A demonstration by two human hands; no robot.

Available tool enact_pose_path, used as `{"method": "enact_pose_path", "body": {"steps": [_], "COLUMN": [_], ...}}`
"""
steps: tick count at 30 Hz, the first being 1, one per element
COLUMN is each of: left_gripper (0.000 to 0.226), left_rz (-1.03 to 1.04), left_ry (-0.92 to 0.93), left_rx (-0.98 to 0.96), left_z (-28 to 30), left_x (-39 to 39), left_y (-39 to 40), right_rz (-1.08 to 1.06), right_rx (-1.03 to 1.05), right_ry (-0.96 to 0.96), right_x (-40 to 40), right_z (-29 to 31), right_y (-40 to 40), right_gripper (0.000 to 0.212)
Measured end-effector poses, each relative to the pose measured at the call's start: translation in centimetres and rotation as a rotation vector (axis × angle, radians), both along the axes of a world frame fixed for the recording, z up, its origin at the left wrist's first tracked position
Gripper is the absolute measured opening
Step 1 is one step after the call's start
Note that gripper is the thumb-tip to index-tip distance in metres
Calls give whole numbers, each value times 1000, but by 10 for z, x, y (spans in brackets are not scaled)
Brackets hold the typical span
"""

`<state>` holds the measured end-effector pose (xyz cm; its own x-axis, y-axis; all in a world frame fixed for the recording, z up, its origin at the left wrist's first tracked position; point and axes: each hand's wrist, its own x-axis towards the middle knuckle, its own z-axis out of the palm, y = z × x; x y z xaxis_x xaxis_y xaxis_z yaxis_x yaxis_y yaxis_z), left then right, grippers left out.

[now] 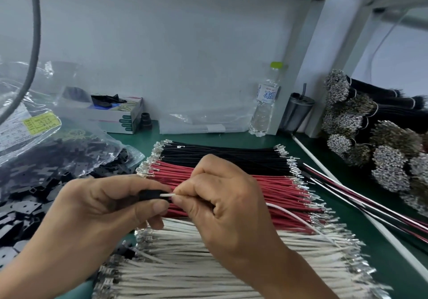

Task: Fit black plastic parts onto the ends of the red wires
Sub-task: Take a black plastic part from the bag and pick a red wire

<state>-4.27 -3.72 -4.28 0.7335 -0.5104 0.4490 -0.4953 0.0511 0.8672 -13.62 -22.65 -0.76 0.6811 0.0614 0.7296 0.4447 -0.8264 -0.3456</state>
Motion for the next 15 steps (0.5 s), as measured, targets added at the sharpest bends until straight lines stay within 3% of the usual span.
{"method": "enact_pose_path", "body": {"steps": [7,8,10,11,12,13,15], "left_gripper": [64,54,7,38,55,50,13], "left_rz": [57,70,30,28,57,56,29], "left_ry": [115,104,71,88,150,183,230], "left_rx": [-66,-76,-105,-111,-127,-171,-274], "left_z": [6,8,8,6,9,10,21], "left_x": [-5,-6,-6,-2,-4,-4,-7], "left_y": [-1,-7,-13,-15,-15,-12,-10], "right_rz": [-91,-102,-111,-121,-129,-120,-92], "right_rx": [-106,-119,-132,-132,-110,-62,1], "right_ry": [-97,-74,39,101,141,156,124], "right_x": [-3,-5,-8,-10,-12,-15,-19], "right_z": [10,11,15,17,20,24,38], "right_y": [-8,-8,-9,-11,-14,-17,-20], "right_gripper": [15,15,16,18,19,16,12]}}
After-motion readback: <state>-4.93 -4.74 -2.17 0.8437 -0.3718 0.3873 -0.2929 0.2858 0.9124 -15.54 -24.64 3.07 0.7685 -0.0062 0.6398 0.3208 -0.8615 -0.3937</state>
